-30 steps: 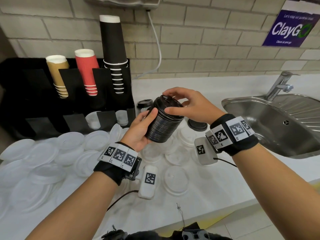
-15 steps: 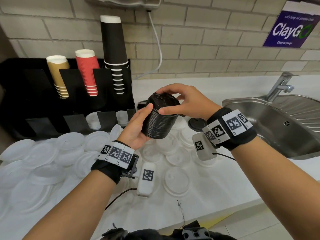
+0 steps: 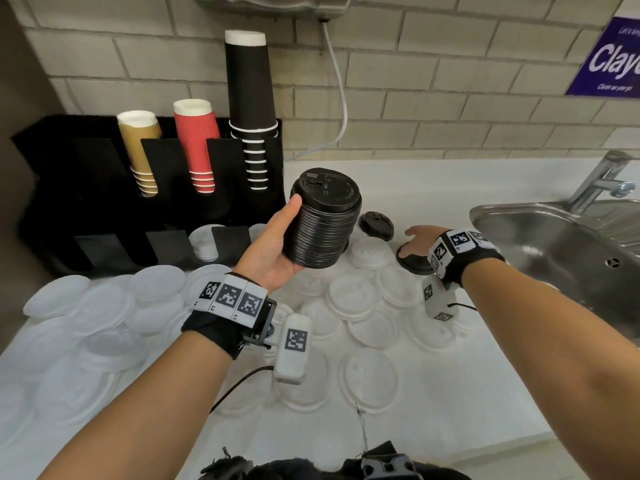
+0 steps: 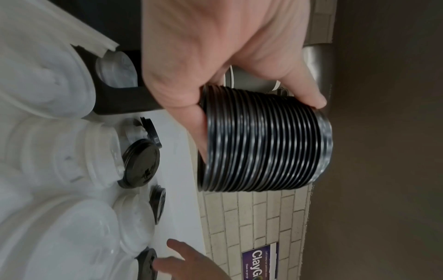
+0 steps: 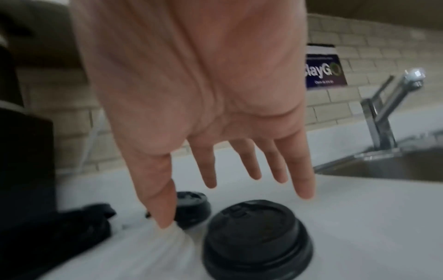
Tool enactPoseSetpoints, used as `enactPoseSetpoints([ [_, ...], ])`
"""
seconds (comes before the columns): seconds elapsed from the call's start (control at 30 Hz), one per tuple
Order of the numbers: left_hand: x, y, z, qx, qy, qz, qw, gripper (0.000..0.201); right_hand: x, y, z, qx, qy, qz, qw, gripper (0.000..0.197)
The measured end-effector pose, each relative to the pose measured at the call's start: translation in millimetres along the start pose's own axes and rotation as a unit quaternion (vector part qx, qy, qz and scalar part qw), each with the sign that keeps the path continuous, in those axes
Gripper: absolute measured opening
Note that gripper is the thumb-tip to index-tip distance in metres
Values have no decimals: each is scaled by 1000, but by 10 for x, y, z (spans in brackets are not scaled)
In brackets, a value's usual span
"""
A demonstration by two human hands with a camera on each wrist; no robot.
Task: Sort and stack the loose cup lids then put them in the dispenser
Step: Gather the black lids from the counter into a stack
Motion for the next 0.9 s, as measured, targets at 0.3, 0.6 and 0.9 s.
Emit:
enactPoseSetpoints([
  [0.3, 60, -89, 61, -17, 0, -18, 1000, 51, 111, 154, 235, 9, -12, -54, 998, 73],
  [0.6, -28, -110, 56, 3, -8, 2, 1000, 55, 0, -90, 31, 105, 19, 198, 974, 56],
  [0.9, -134, -17, 0, 30, -38, 16, 999, 73, -927, -684, -1246, 65, -375, 409, 829, 44],
])
Point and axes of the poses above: each hand's wrist, its own z-axis towards the middle knuckle, its own y-axis out of the palm, x = y × z, the point moved 4 cm from there along z, towards the middle knuckle
